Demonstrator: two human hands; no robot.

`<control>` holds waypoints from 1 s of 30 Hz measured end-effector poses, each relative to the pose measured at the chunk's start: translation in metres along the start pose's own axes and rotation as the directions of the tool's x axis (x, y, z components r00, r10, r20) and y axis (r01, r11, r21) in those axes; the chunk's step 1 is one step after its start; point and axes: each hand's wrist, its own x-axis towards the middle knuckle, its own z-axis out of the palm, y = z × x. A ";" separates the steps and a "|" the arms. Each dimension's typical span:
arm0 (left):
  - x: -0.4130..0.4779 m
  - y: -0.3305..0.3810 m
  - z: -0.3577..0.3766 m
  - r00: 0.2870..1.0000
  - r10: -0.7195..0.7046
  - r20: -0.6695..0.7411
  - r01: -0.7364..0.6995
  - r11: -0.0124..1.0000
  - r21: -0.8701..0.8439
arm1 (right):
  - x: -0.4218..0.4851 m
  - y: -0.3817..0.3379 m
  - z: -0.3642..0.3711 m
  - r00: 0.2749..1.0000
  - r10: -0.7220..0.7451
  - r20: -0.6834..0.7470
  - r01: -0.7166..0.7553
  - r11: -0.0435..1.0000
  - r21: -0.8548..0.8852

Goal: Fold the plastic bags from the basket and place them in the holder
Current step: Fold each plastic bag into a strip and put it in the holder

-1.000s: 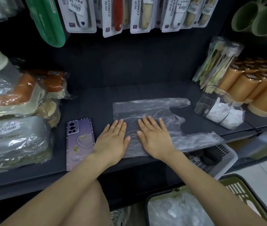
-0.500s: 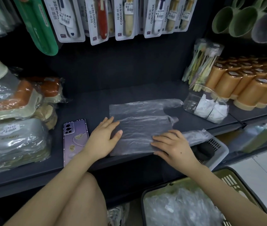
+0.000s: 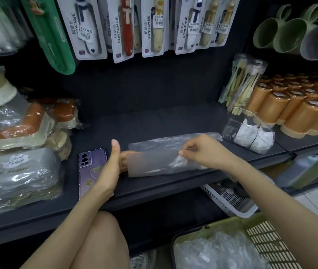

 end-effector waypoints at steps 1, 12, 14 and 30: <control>0.000 -0.001 -0.001 1.000 -0.020 0.006 0.020 1.000 -0.013 | 0.012 -0.002 -0.003 1.000 -0.002 0.029 0.001 1.000 0.003; 0.017 -0.010 0.002 0.975 0.135 -0.177 -0.053 0.914 0.402 | 0.097 0.017 0.026 0.987 0.085 0.136 -0.071 0.992 -0.103; 0.016 -0.009 0.003 0.967 0.176 -0.182 -0.053 0.845 0.532 | 0.101 0.019 0.030 0.986 0.090 0.137 -0.074 0.991 -0.115; 0.044 -0.020 0.031 0.965 0.187 0.185 -0.230 0.253 0.940 | 0.119 0.019 0.030 0.969 0.108 0.223 -0.079 0.988 -0.136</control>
